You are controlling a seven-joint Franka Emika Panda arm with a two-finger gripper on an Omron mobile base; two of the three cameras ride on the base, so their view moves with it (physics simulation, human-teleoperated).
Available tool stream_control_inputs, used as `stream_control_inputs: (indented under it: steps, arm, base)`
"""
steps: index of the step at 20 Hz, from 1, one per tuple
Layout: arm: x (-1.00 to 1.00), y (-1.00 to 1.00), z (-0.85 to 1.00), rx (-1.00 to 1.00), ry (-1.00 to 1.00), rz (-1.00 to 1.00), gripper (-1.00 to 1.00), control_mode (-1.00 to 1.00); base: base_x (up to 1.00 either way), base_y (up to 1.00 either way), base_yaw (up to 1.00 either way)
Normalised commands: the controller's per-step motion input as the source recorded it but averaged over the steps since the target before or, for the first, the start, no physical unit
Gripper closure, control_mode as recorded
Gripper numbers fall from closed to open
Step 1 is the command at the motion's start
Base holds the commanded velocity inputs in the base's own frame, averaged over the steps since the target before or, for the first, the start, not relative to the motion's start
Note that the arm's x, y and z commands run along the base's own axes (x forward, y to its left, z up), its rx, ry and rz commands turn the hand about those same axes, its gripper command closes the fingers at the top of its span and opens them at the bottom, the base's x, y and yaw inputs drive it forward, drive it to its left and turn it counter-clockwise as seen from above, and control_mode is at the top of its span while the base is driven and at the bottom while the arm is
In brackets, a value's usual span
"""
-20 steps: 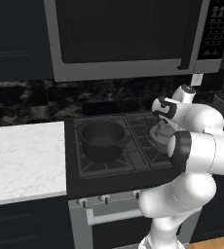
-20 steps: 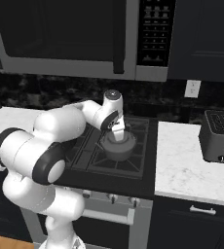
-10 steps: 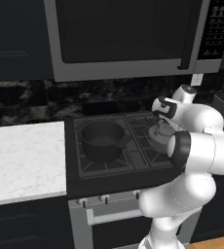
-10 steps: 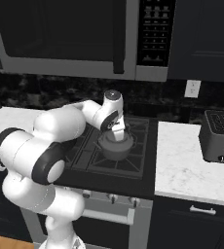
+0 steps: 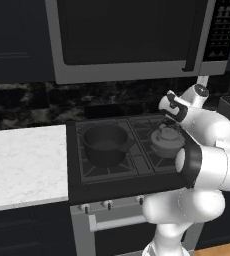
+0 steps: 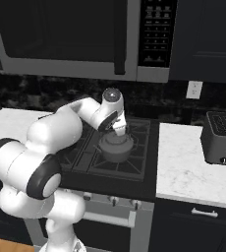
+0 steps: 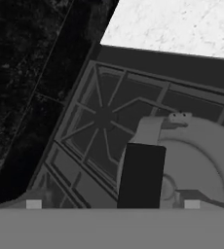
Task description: Pick the kettle from the counter and place it on a stove burner. Then turn the burner on.
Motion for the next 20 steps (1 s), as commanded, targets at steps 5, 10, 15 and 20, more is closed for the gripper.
stream_control_inputs:
  steps: [5,10,15,20]
  arm:
    - [-0.92,-0.01,0.41,-0.04,-0.38,0.00,-1.00,-1.00]
    - [-1.00,-0.22,0.26,-0.06,-0.38,0.00,-1.00,-1.00]
    - [-1.00,-0.14,0.10,-0.14,-0.16,0.01,-1.00,-1.00]
    - [-1.00,-0.27,-0.12,-0.16,0.06,0.02,-1.00,-1.00]
  base:
    - [0.00,0.00,0.00]
    - [0.00,0.00,0.00]
    - [0.00,0.00,0.00]
    - [0.00,0.00,0.00]
